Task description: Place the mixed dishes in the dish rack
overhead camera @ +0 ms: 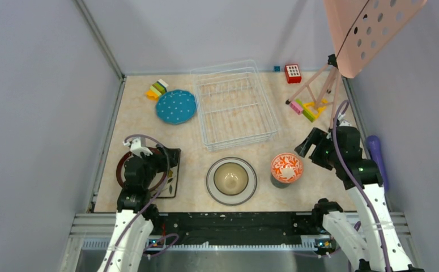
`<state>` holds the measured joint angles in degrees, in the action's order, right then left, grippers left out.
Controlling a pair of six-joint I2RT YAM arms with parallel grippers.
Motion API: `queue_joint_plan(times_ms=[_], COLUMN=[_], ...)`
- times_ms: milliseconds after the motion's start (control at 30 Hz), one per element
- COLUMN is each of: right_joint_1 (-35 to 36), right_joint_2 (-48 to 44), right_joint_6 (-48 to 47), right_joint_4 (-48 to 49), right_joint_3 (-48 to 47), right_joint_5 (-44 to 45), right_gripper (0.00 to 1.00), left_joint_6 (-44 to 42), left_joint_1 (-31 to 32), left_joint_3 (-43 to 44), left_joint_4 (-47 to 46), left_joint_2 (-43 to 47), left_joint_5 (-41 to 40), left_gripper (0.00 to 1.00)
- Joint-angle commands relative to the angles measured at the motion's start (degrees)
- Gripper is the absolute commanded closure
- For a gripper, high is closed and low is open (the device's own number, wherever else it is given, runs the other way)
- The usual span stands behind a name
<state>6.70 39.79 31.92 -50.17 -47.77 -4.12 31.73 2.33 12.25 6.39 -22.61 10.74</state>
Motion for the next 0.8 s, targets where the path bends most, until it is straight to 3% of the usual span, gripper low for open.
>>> queue_joint_plan(times_ms=[0,467,767], right_joint_1=[0.6,0.6,0.6], right_joint_2=[-0.8,-1.2,-1.1], right_joint_6=[-0.9,3.6,4.2], right_joint_4=[-1.6,-1.2,-0.4], right_joint_3=[-0.9,7.2,8.0], right_joint_5=[-1.6,-3.0,-3.7], right_gripper=[0.23,0.24,0.36], left_joint_6=[-1.1,-1.1,-1.1], left_joint_1=[0.0,0.0,0.0], left_joint_3=[-1.1,-1.2,-1.1], left_joint_4=[-4.1,-4.4,-4.8], left_joint_2=[2.0,1.9,1.4], left_joint_5=[1.9,3.8,4.3], left_gripper=[0.05,0.06,0.07])
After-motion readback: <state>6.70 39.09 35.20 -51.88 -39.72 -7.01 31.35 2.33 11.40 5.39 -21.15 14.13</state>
